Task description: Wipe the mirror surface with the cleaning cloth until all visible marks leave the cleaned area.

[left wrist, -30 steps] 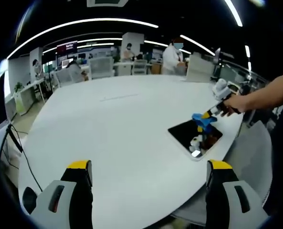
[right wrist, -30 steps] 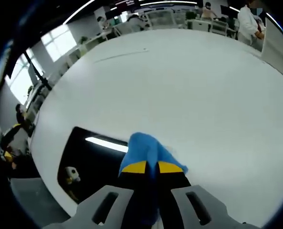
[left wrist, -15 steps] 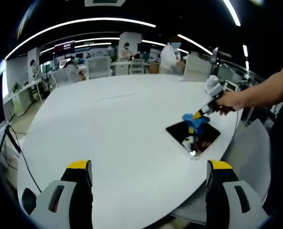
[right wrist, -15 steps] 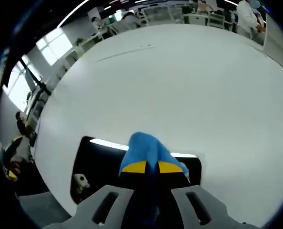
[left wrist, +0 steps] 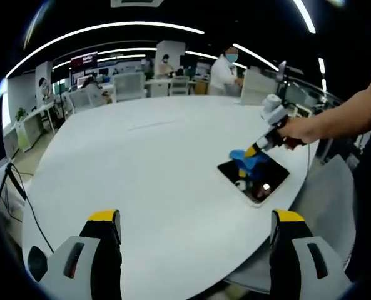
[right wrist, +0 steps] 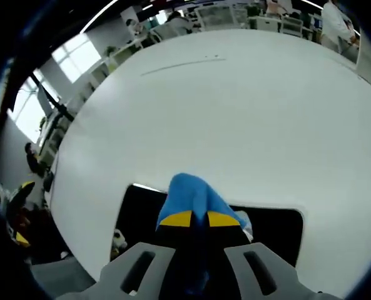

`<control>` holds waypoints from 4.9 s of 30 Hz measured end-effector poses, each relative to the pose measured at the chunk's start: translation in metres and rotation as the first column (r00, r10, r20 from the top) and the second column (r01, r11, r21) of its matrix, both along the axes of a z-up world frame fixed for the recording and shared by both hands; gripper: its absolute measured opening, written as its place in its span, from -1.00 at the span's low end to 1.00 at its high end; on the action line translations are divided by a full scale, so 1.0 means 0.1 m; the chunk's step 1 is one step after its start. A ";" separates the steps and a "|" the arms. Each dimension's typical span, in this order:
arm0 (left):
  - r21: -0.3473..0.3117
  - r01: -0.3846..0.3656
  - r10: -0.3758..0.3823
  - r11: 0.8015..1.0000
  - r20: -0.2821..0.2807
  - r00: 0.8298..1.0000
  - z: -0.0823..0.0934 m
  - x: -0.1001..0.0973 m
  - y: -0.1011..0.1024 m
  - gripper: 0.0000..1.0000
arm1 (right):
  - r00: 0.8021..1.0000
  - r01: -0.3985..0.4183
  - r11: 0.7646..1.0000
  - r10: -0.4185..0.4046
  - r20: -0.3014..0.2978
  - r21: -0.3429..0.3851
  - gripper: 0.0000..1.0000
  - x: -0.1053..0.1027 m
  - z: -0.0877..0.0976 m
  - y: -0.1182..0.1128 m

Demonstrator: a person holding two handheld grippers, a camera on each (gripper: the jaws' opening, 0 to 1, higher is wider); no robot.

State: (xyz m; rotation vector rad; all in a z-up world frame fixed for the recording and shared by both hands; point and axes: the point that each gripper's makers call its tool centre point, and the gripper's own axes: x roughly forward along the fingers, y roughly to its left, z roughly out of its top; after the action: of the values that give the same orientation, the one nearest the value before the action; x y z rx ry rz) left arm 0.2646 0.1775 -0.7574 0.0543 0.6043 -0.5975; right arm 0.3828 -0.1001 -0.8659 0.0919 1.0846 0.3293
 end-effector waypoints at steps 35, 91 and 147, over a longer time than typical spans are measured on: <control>0.008 -0.015 0.015 1.000 -0.014 1.000 -0.02 -0.07 0.07 1.00 | 0.997 -0.079 0.994 0.081 -0.014 0.071 -0.96 0.03 0.00 0.69; 0.022 0.020 -0.020 1.000 0.003 1.000 0.01 -0.17 -0.01 1.00 | 0.996 -0.085 0.993 0.087 -0.023 0.076 -0.97 -0.45 0.00 0.79; 0.032 0.031 -0.032 0.999 0.005 0.999 0.01 -0.25 -0.15 1.00 | 0.997 -0.076 0.993 0.078 -0.019 0.088 -0.96 -0.49 -0.01 0.34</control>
State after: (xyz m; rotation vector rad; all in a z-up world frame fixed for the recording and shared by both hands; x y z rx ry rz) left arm 0.2393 0.1623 -0.7565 0.0957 0.6091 -0.6180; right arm 0.3333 -0.0661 -0.8665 0.1315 1.0975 0.4462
